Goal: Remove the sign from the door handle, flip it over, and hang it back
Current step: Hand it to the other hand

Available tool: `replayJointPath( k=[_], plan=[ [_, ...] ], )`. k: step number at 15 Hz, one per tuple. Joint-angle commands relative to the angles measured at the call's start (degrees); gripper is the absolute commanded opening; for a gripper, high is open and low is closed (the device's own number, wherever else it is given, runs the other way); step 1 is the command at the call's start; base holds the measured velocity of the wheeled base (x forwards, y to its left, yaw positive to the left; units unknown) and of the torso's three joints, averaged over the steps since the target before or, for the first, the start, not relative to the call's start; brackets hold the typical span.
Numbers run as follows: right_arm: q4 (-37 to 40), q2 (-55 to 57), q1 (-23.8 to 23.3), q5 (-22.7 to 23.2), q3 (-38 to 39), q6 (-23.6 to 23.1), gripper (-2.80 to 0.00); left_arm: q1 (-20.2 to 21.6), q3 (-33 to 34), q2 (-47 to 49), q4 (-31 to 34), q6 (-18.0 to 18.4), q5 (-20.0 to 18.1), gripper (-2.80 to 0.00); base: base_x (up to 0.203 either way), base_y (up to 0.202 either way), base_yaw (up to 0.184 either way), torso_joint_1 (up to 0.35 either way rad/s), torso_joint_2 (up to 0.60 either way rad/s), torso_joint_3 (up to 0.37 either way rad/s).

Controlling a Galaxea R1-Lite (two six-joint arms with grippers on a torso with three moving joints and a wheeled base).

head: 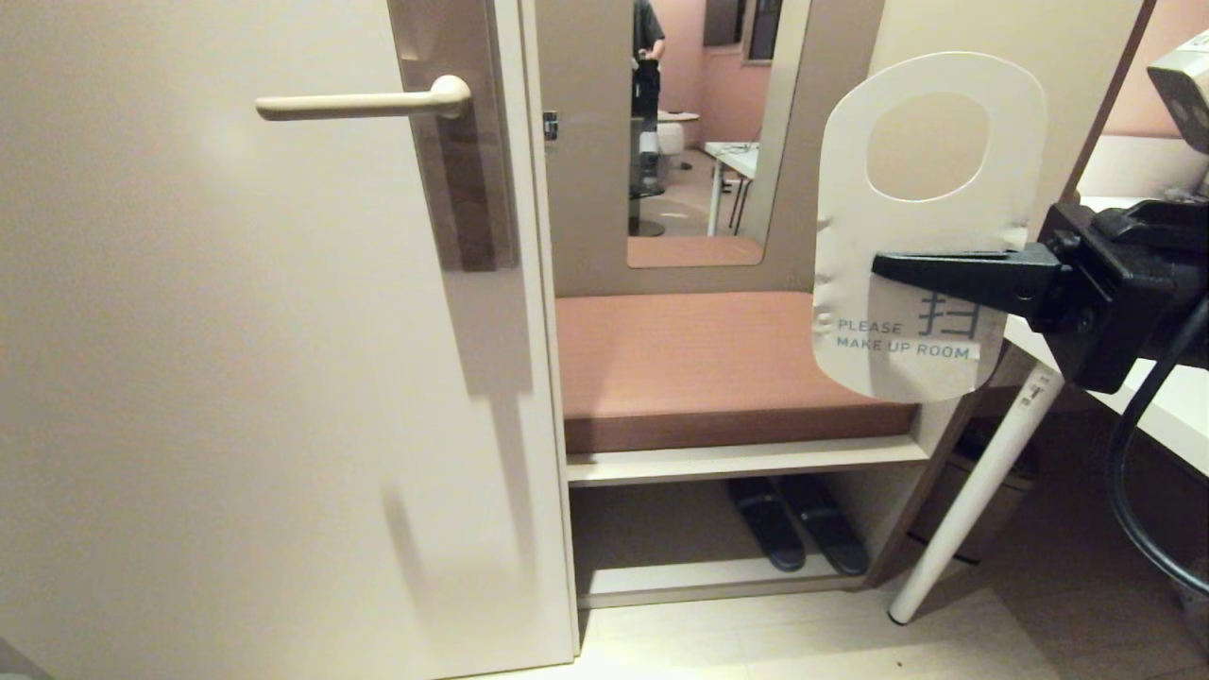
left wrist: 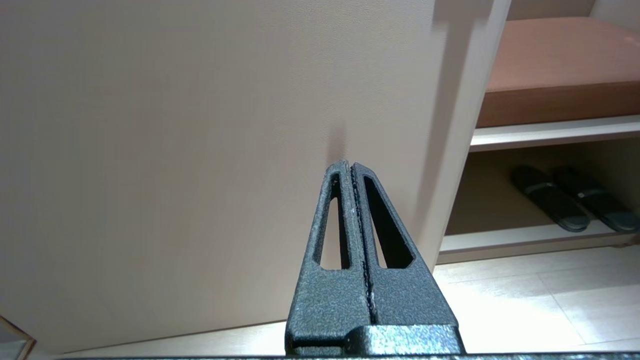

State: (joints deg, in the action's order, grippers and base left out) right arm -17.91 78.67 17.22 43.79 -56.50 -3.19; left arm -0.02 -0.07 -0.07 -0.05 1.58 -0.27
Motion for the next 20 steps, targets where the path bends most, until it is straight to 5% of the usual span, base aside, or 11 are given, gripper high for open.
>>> replayJointPath(
  k=[1, 5, 10, 18, 20],
  plan=[
    [-2.72, 2.95, 1.63, 0.33, -0.67, -0.02, -2.80, 0.02, -0.01, 0.07, -0.04, 0.52, -0.07, -2.80, 0.000, 0.000, 0.000, 0.000, 0.00, 0.000],
    [-7.85, 6.59, 2.64, 0.59, -1.60, 0.12, -2.80, -0.01, -3.73, 1.66, 0.36, 1.17, -2.03, -2.80, 0.000, 0.000, 0.000, 0.000, 0.00, 0.000],
    [-7.93, 7.38, 3.08, 0.59, -2.88, 0.12, -2.80, -2.06, -14.29, 15.31, -0.12, 0.17, -5.29, -2.80, 0.000, 0.000, 0.000, 0.000, 0.00, 0.000],
    [-7.93, 9.05, 3.08, 0.57, -7.37, 0.86, -2.80, -20.23, -31.32, 43.74, -11.03, -8.16, -7.91, -2.80, 0.000, 0.000, 0.000, 0.000, 0.00, 0.000],
    [-7.93, 10.02, 3.28, 0.59, -10.01, 2.93, -2.80, -22.21, -34.71, 48.66, -12.78, -9.39, -15.29, -2.80, 0.000, 0.000, 0.000, 0.000, 0.00, 0.000]
  ],
)
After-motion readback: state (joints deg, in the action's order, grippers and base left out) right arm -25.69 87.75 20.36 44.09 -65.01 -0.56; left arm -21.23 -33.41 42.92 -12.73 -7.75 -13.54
